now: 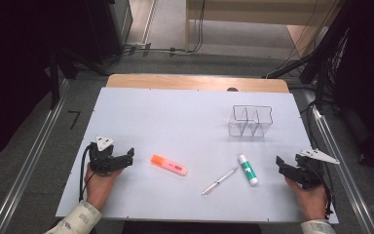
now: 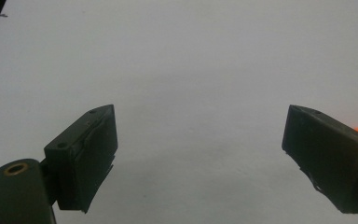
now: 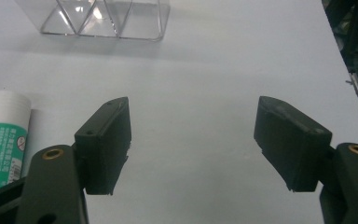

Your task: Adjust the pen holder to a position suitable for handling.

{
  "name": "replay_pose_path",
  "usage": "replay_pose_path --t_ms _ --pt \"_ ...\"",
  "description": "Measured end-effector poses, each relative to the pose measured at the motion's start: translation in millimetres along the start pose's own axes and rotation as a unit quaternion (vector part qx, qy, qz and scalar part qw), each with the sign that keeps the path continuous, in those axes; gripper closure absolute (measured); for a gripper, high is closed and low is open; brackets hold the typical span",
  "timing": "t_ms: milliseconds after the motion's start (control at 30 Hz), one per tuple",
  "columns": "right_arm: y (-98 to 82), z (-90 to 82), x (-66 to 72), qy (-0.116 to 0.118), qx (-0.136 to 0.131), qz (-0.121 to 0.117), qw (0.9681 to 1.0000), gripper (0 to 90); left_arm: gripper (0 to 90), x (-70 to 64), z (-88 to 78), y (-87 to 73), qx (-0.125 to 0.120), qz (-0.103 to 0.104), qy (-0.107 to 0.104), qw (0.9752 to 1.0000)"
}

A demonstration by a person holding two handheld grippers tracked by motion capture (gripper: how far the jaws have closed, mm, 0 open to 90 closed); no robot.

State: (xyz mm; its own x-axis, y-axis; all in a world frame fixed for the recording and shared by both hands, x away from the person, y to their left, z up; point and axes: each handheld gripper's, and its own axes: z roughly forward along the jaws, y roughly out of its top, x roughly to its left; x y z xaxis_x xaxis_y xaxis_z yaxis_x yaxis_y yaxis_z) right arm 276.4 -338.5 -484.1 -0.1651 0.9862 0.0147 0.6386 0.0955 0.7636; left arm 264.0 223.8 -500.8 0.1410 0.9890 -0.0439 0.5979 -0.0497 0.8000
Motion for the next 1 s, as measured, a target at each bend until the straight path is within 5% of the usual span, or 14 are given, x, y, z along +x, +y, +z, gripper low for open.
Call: replay_pose_path --t_ms 333,433,500,533,567,667,800,1000 --pt "13.0 7.2 1.6 -0.008 -0.011 -0.007 0.9999 25.5 19.0 -34.7 4.7 13.4 -0.017 0.013 -0.028 0.9994" --pt "20.6 10.6 4.0 -0.008 -0.016 -0.013 0.9998 25.5 29.9 -54.7 9.6 21.2 -0.034 0.024 -0.041 0.9983" --pt "26.2 14.9 4.4 -0.006 -0.018 -0.012 0.9998 26.8 40.0 -78.5 16.3 34.4 -0.047 0.03 -0.074 0.9957" --pt "29.1 17.5 4.1 -0.004 -0.017 -0.009 0.9998 28.2 44.4 -78.5 16.3 34.4 -0.047 0.03 -0.074 0.9957" --pt "32.1 20.5 3.2 -0.004 -0.017 -0.009 0.9998 29.4 48.0 -97.7 25.5 44.8 -0.042 0.044 -0.096 0.9935" --pt "41.0 29.7 0.8 -0.015 -0.015 -0.006 0.9998 41.2 58.5 -127.5 43.9 58.8 -0.01 0.061 -0.131 0.9894" --pt "53.1 41.5 -3.8 -0.012 -0.014 0.007 0.9998 56.8 73.0 -163.3 64.0 74.0 -0.008 0.095 -0.135 0.9862" --pt "63.5 66.6 -9.4 -0.004 -0.005 0.017 0.9998 82.2 90.0 -201.0 100.7 91.8 0.021 0.091 -0.151 0.9841"
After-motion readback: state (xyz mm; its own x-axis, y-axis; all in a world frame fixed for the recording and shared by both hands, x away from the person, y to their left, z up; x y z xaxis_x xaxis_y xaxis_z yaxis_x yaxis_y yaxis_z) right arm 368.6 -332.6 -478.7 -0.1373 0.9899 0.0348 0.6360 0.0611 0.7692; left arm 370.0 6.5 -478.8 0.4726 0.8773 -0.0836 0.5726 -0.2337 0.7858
